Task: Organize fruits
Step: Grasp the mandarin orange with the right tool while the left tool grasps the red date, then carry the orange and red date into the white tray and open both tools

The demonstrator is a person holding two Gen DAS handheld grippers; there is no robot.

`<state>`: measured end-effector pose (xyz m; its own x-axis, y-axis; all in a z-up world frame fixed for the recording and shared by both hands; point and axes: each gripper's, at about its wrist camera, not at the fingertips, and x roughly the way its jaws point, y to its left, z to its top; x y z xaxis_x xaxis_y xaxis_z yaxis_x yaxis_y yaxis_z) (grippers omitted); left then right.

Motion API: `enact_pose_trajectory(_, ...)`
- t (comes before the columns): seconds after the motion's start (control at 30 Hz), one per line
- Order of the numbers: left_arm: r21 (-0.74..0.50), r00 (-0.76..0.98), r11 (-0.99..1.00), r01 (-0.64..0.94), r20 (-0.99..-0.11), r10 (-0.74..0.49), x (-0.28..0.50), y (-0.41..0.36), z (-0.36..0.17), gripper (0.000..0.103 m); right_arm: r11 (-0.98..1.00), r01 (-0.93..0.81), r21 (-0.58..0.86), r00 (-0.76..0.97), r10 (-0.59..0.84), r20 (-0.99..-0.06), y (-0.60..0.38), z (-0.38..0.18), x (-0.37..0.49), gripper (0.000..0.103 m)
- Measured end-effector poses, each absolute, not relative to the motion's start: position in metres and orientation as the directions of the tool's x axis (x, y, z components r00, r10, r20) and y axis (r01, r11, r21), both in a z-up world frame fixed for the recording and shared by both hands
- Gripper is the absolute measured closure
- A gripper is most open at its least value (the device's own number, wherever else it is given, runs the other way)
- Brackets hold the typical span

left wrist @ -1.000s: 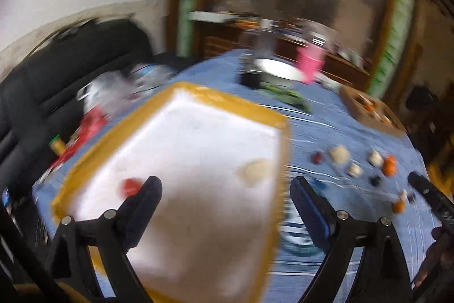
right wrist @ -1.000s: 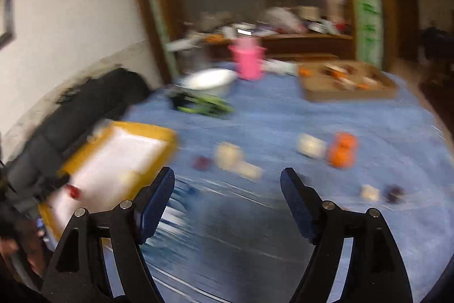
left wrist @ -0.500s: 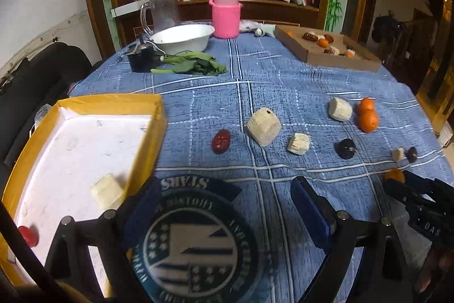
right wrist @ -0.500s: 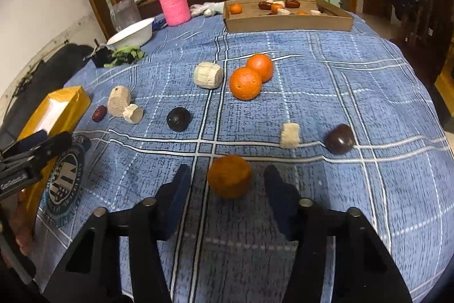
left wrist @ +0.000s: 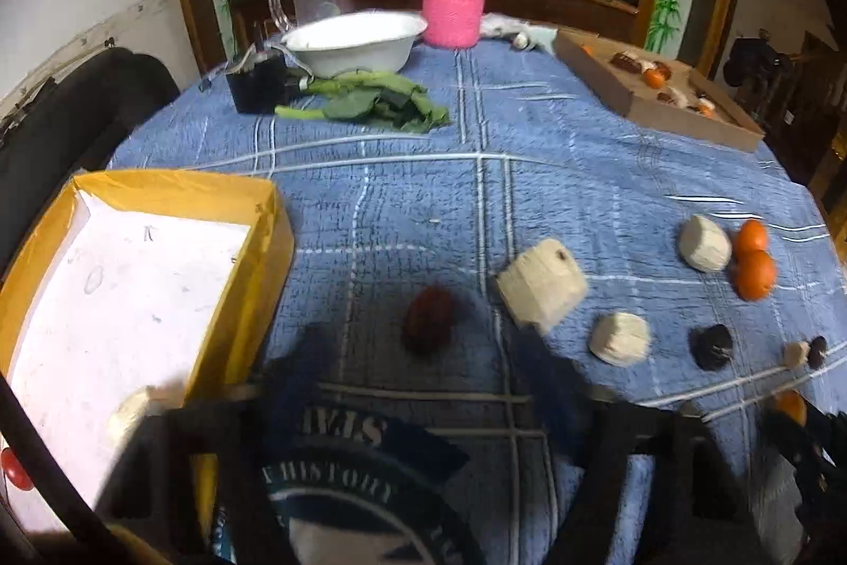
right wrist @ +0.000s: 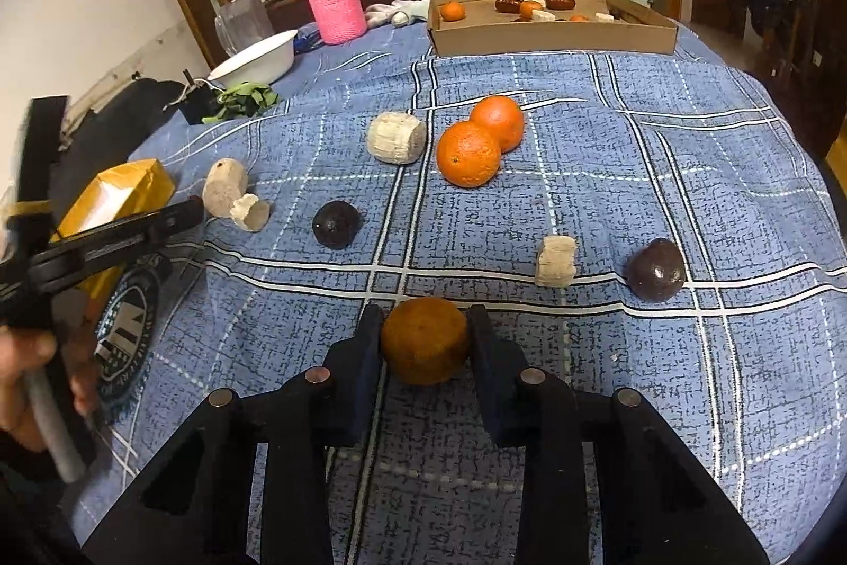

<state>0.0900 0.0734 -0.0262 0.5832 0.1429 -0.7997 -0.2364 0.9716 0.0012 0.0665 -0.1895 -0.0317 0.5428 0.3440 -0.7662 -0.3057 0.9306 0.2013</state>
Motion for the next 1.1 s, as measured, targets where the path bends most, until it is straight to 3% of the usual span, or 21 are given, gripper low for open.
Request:
enact_pose_trajectory(0.17, 0.019, 0.593, 0.978, -0.208, -0.793, 0.142, 0.092, 0.066, -0.030, 0.078, 0.927, -0.311, 0.210, 0.540, 0.354, -0.764, -0.189, -0.031, 0.067, 0.072)
enact_pose_trajectory(0.23, 0.029, 0.596, 0.981, -0.191, -0.791, 0.139, 0.093, 0.062, -0.030, 0.081, 0.927, -0.311, 0.209, 0.540, 0.354, -0.764, -0.189, -0.031, 0.067, 0.072)
enact_pose_trajectory(0.53, -0.009, 0.626, 0.986, -0.167, -0.773, 0.099, 0.080, 0.064, -0.017, 0.081, 0.928, -0.310, 0.205, 0.550, 0.351, -0.758, -0.190, -0.030, 0.066, 0.072)
enact_pose_trajectory(1.1, -0.103, 0.712, 0.987, -0.121, -0.702, 0.014, -0.030, 0.078, 0.034, 0.082, 0.932, -0.318, 0.174, 0.606, 0.341, -0.718, -0.186, 0.003, 0.013, 0.072)
